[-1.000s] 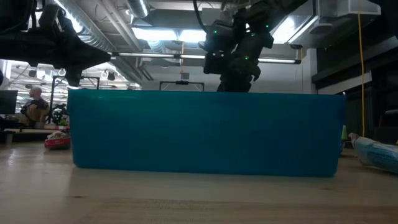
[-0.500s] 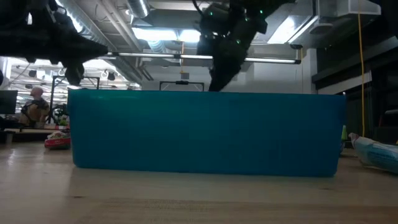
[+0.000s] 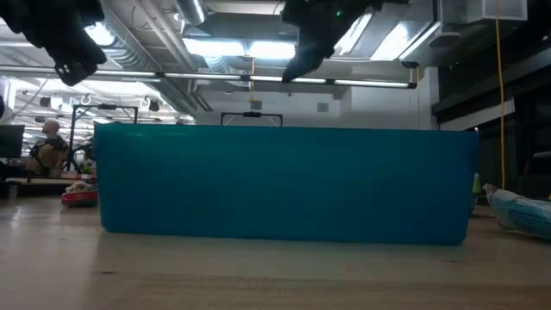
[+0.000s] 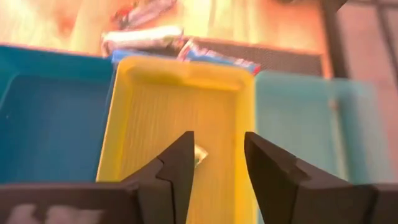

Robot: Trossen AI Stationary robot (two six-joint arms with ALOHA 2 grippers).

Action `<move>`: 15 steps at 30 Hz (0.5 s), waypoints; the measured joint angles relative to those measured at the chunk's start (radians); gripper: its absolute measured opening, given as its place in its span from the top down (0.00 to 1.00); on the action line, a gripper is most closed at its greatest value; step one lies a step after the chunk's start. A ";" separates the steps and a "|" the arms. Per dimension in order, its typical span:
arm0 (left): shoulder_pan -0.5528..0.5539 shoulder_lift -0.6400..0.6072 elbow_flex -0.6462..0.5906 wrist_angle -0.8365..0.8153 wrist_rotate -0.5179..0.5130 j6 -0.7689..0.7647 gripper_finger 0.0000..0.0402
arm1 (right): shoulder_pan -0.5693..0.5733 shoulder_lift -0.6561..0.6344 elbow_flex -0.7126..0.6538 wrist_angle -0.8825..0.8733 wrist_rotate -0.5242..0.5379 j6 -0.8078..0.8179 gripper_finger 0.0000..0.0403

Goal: Pick and place Granola Bars by type
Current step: Put the red granola bar into the green bin

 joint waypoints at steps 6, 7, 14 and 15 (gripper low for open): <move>-0.001 0.160 0.005 -0.003 0.125 -0.090 0.83 | 0.000 -0.062 0.000 0.023 0.025 -0.040 0.68; 0.000 0.186 -0.002 -0.006 0.129 -0.119 0.80 | 0.000 -0.067 0.000 0.023 0.026 -0.041 0.69; 0.000 0.358 -0.033 -0.023 0.027 -0.440 0.60 | 0.000 -0.078 0.000 0.026 0.027 -0.051 0.72; 0.000 0.376 -0.036 -0.019 0.015 -0.485 0.58 | 0.000 -0.079 0.000 0.026 0.027 -0.066 0.72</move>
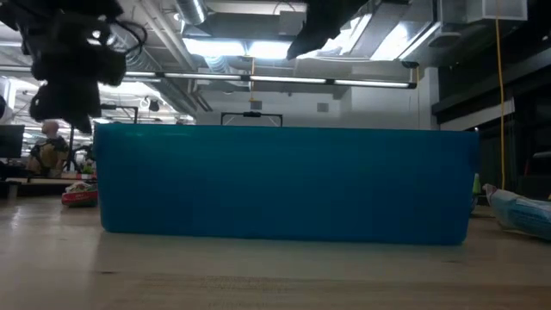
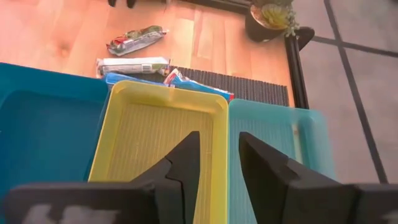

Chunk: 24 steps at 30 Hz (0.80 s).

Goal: Pick and place Granola Bars by type
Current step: Put the red granola bar into the green bin

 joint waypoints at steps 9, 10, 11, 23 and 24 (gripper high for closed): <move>0.000 0.138 -0.001 -0.006 -0.177 -0.302 0.49 | -0.001 0.000 0.000 0.004 -0.001 -0.084 0.75; 0.000 0.153 -0.001 -0.003 -0.176 -0.312 0.48 | -0.001 0.000 0.000 0.004 -0.001 -0.086 0.76; 0.000 0.167 -0.001 -0.002 -0.174 -0.317 0.48 | -0.001 0.000 0.000 0.004 -0.001 -0.086 0.76; -0.072 0.330 -0.001 0.001 -0.185 -0.428 0.40 | -0.001 0.000 0.000 -0.009 -0.011 -0.135 0.77; -0.079 0.339 -0.001 0.002 -0.188 -0.441 0.39 | -0.001 0.000 0.000 -0.009 -0.011 -0.137 0.77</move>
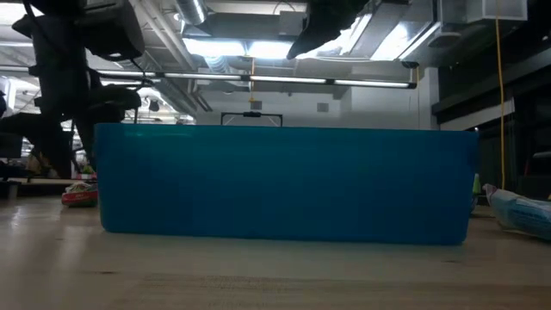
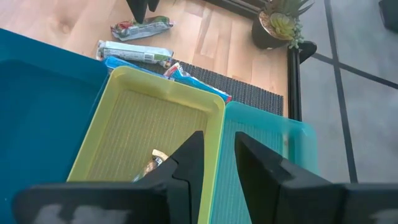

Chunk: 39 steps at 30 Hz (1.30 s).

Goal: Pick and place Granola Bars by type
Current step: Put the red granola bar into the green bin

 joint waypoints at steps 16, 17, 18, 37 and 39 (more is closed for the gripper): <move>-0.105 0.167 0.000 0.037 -0.065 -0.184 0.37 | -0.037 0.000 -0.001 -0.002 -0.071 -0.009 0.77; -0.107 0.180 0.000 0.054 -0.068 -0.186 0.37 | -0.037 0.000 -0.001 -0.002 -0.071 -0.009 0.77; -0.110 0.196 0.000 0.075 -0.071 -0.186 0.37 | -0.037 0.000 -0.001 -0.002 -0.071 -0.008 0.77; -0.110 0.260 -0.001 0.207 -0.169 -0.153 0.51 | -0.037 0.000 -0.001 -0.002 -0.072 -0.002 0.77; -0.109 0.260 -0.001 0.234 -0.186 -0.150 0.59 | -0.037 0.000 -0.001 -0.002 -0.072 -0.001 0.77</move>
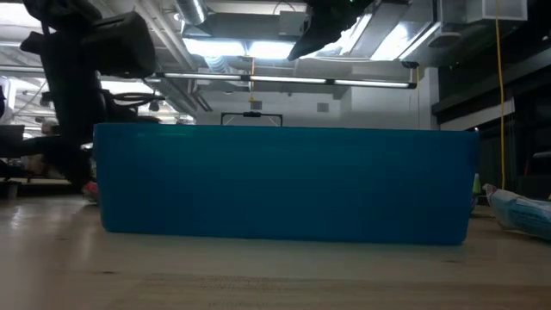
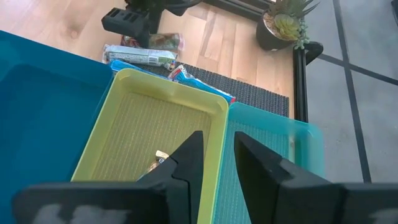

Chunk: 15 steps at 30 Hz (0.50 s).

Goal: Pick and place Granola Bars by type
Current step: Put the red granola bar into the green bin

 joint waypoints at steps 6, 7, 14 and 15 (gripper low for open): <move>0.000 -0.001 0.000 0.060 -0.007 0.038 0.85 | 0.000 0.000 0.000 0.000 0.000 0.004 0.77; 0.000 -0.001 0.000 0.064 -0.007 0.045 0.89 | 0.000 0.000 0.000 0.000 0.000 0.007 0.77; -0.001 -0.006 0.000 0.064 0.000 0.052 0.98 | 0.000 0.000 0.000 -0.001 0.001 0.009 0.77; -0.001 -0.010 0.000 0.062 0.002 0.052 0.98 | 0.000 0.000 0.000 -0.001 0.002 0.010 0.77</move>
